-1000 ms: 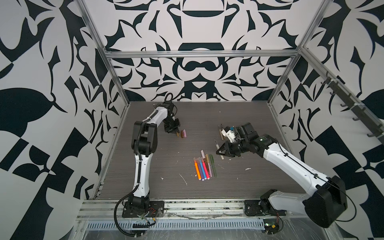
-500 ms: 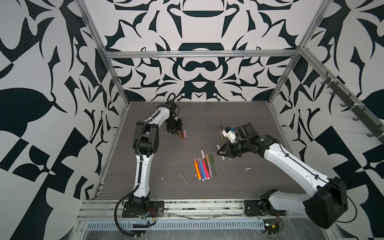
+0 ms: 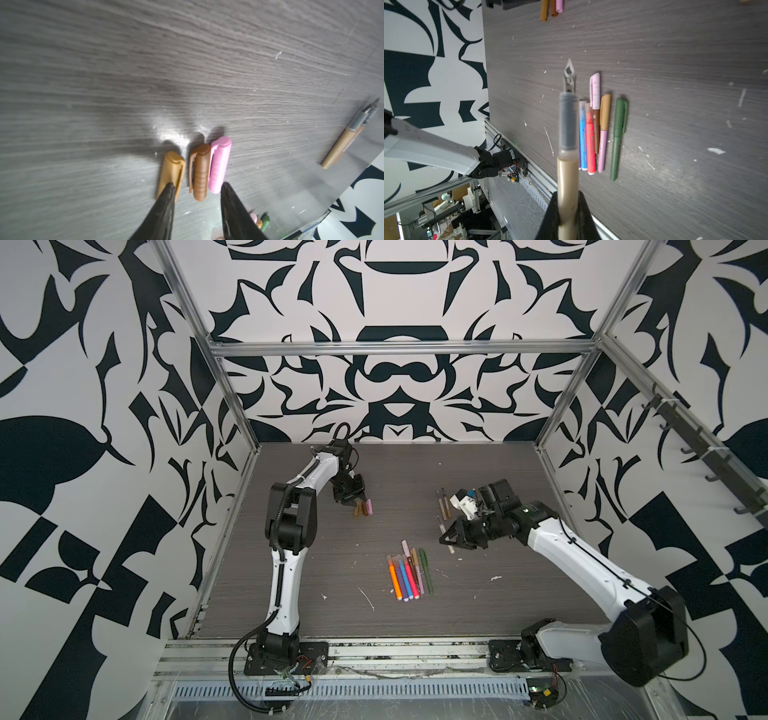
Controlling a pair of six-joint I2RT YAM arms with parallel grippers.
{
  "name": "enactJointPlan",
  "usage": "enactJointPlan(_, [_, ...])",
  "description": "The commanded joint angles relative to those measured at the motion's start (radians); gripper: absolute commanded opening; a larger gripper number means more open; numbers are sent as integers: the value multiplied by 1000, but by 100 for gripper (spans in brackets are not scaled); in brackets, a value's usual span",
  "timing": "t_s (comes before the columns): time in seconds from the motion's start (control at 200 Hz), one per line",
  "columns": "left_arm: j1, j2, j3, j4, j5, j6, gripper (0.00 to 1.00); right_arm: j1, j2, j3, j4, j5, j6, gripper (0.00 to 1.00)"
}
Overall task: Open the pen caps
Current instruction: 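Lay the gold cap beside the brown cap while the right carries the pen away, then set the uncapped cream pen beside the two tan pens and open the right gripper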
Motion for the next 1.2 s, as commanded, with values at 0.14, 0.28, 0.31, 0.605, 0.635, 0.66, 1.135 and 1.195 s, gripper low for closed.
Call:
enactJointPlan(0.14, [0, -228, -143, -14, -10, -56, 42, -158, 235, 192, -65, 177, -133, 0])
enactJointPlan(0.28, [14, -288, -251, 23, -12, -65, 43, -183, 372, 313, -105, 289, -221, 0])
enactJointPlan(0.31, [19, -286, -263, 28, -4, -63, 43, -189, 403, 339, -119, 293, -239, 0])
enactJointPlan(0.605, [62, -211, -245, 79, 96, -71, 43, -242, 616, 491, -98, 195, -381, 0])
enactJointPlan(0.635, [65, -210, -245, 86, 103, -76, 43, -245, 635, 505, -94, 184, -388, 0])
enactJointPlan(0.66, [66, -212, -250, 92, 108, -80, 43, -245, 648, 515, -89, 178, -389, 0])
enactJointPlan(1.135, [67, -291, -356, 170, 138, -121, 44, -255, 863, 654, -69, 115, -325, 0])
enactJointPlan(1.195, [68, -288, -348, 170, 136, -121, 44, -258, 875, 659, -65, 114, -318, 0])
